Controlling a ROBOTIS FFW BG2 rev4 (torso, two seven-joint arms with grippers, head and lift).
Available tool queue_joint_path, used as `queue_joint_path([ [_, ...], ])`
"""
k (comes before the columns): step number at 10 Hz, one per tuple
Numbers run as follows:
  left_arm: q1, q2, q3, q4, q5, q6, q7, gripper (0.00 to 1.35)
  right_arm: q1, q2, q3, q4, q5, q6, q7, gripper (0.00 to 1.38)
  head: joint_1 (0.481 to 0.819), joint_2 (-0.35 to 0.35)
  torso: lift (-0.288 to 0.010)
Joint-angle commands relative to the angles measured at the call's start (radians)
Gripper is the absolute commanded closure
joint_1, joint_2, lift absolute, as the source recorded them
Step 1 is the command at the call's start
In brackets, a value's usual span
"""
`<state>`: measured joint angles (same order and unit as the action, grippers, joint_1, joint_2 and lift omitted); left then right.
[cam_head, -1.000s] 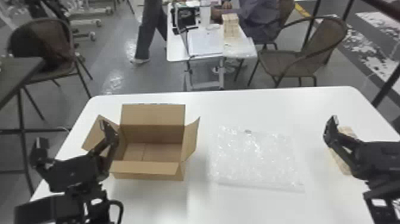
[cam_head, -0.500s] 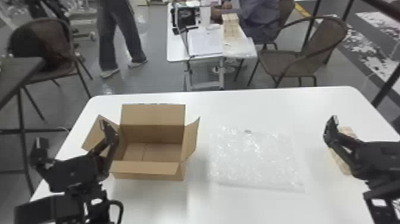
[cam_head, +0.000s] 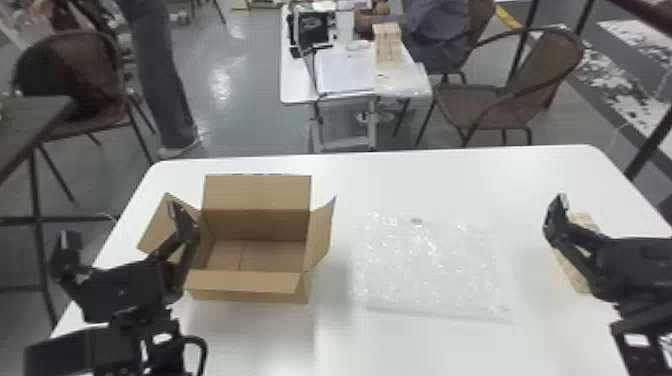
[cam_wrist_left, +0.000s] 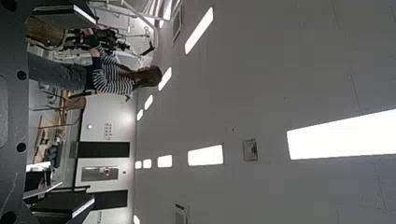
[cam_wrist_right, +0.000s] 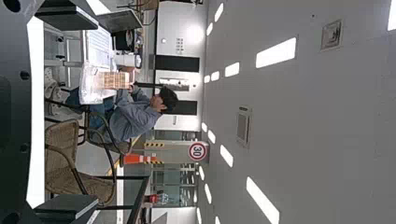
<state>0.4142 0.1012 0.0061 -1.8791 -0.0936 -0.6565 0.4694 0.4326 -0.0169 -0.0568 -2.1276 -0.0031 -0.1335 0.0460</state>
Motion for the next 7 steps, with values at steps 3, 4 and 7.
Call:
queue_joint_path([
  [3,0.0,0.0,0.0,0.0,0.0,0.0,0.0,0.0,0.0,0.0,0.0,0.0,0.0,0.0,0.0,0.0,0.678,0.086,-0.1],
  [4,0.0,0.0,0.0,0.0,0.0,0.0,0.0,0.0,0.0,0.0,0.0,0.0,0.0,0.0,0.0,0.0,0.678,0.086,-0.1],
  [7,0.0,0.0,0.0,0.0,0.0,0.0,0.0,0.0,0.0,0.0,0.0,0.0,0.0,0.0,0.0,0.0,0.678,0.086,-0.1],
])
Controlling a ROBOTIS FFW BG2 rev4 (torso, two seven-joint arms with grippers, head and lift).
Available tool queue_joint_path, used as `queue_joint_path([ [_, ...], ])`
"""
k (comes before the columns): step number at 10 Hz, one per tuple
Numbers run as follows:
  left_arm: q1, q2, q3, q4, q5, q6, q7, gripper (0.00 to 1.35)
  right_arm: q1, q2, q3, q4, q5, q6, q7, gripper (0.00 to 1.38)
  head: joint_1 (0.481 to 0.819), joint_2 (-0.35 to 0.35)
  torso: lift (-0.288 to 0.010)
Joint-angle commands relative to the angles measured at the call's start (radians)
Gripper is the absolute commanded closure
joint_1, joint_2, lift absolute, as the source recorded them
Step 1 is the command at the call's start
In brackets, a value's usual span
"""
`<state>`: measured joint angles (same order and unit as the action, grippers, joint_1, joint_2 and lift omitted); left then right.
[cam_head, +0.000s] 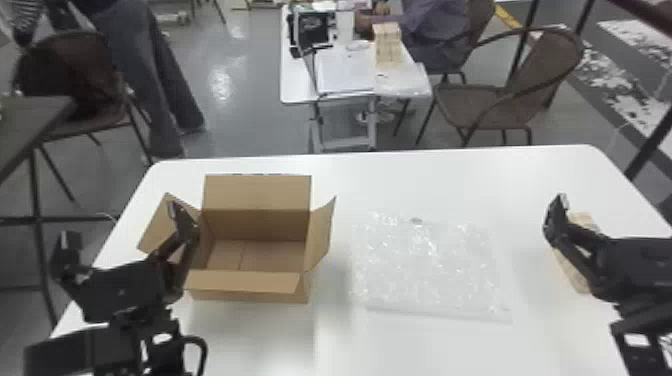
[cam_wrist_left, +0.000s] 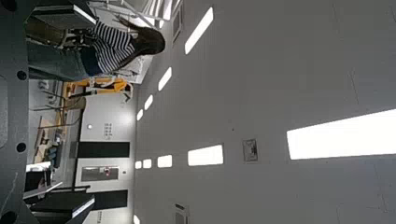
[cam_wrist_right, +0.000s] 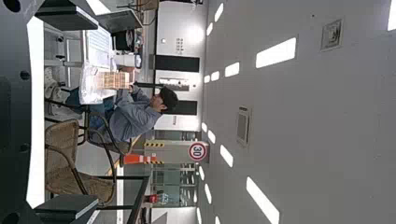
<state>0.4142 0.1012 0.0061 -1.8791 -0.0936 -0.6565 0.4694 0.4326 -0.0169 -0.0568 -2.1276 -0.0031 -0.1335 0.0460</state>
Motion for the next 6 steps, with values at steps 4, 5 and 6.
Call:
queue_joint_path([
  [4,0.0,0.0,0.0,0.0,0.0,0.0,0.0,0.0,0.0,0.0,0.0,0.0,0.0,0.0,0.0,0.0,0.678,0.086,-0.1],
  [5,0.0,0.0,0.0,0.0,0.0,0.0,0.0,0.0,0.0,0.0,0.0,0.0,0.0,0.0,0.0,0.0,0.678,0.086,-0.1],
  [6,0.0,0.0,0.0,0.0,0.0,0.0,0.0,0.0,0.0,0.0,0.0,0.0,0.0,0.0,0.0,0.0,0.678,0.086,-0.1],
])
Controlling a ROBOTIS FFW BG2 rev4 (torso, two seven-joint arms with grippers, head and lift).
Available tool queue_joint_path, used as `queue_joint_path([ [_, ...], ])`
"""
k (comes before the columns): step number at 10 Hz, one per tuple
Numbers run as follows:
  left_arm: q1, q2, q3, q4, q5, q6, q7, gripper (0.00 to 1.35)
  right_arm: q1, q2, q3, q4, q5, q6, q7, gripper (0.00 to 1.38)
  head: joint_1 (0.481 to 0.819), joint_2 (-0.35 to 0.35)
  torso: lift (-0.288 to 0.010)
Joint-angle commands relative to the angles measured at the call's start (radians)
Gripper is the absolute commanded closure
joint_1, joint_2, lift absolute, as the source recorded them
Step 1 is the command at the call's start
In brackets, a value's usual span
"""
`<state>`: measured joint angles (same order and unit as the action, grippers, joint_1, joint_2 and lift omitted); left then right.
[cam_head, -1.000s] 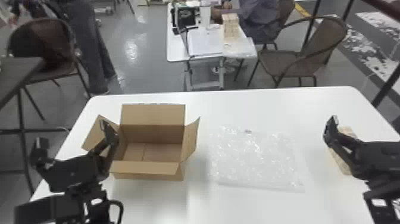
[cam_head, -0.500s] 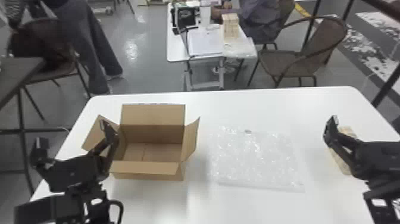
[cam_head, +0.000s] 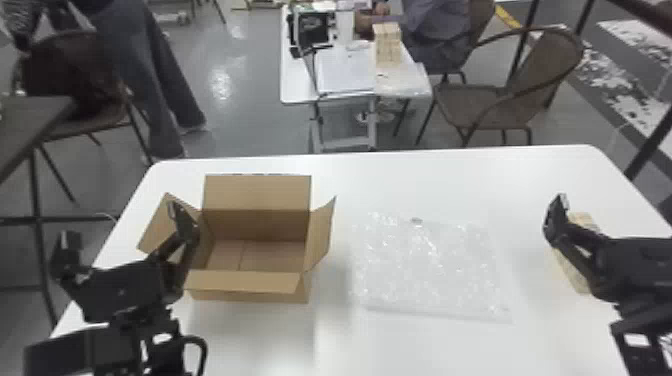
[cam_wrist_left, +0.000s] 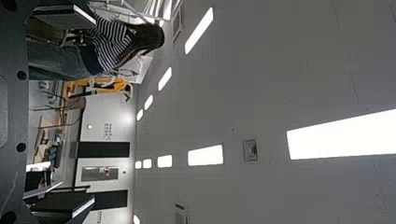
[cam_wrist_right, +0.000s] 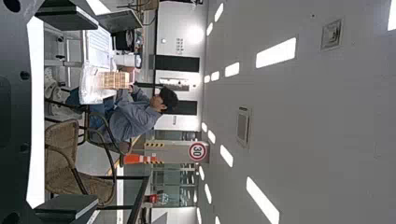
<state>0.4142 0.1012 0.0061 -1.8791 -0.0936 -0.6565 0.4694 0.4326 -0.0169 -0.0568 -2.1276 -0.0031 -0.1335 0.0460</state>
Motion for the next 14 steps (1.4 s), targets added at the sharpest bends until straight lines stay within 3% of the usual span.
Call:
queue_joint_path([
  [1,0.0,0.0,0.0,0.0,0.0,0.0,0.0,0.0,0.0,0.0,0.0,0.0,0.0,0.0,0.0,0.0,0.678,0.086,-0.1],
  [14,0.0,0.0,0.0,0.0,0.0,0.0,0.0,0.0,0.0,0.0,0.0,0.0,0.0,0.0,0.0,0.0,0.678,0.086,-0.1],
])
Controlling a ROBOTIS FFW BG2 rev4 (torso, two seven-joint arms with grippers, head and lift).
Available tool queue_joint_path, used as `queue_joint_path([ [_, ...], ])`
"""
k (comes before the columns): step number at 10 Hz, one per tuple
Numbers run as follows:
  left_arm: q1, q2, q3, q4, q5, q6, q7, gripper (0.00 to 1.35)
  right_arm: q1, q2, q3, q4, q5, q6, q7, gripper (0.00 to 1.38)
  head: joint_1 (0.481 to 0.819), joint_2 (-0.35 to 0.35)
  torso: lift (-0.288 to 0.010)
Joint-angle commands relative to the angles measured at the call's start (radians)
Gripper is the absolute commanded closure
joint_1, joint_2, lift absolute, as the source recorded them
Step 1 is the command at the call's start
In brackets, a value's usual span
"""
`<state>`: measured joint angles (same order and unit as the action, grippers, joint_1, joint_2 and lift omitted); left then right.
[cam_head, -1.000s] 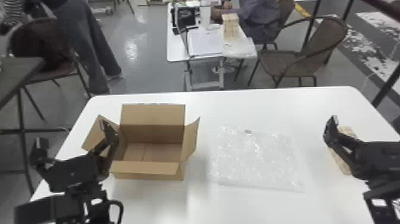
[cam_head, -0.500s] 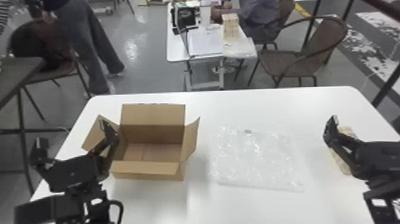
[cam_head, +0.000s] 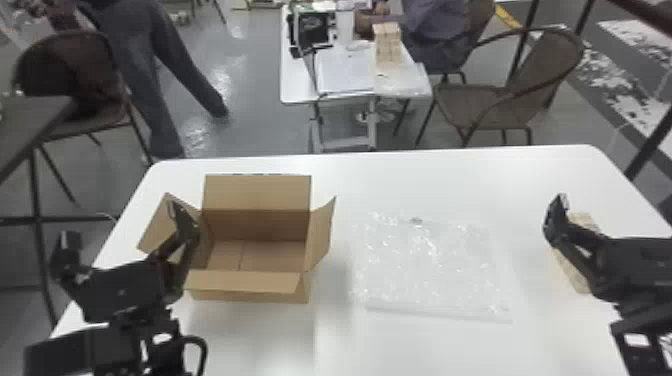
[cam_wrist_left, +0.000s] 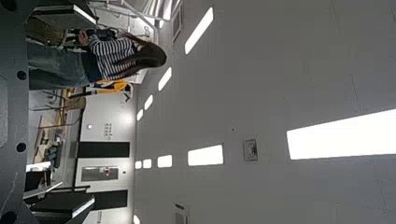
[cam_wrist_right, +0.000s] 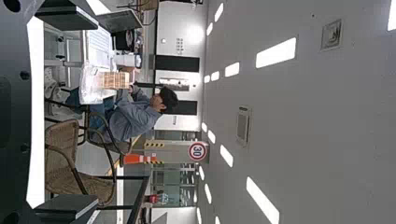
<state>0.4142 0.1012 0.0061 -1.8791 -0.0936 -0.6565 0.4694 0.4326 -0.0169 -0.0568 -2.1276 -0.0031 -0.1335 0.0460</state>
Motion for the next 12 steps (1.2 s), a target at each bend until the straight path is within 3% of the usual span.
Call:
queue_joint_path([
  [1,0.0,0.0,0.0,0.0,0.0,0.0,0.0,0.0,0.0,0.0,0.0,0.0,0.0,0.0,0.0,0.0,0.678,0.086,-0.1],
  [12,0.0,0.0,0.0,0.0,0.0,0.0,0.0,0.0,0.0,0.0,0.0,0.0,0.0,0.0,0.0,0.0,0.678,0.086,-0.1],
])
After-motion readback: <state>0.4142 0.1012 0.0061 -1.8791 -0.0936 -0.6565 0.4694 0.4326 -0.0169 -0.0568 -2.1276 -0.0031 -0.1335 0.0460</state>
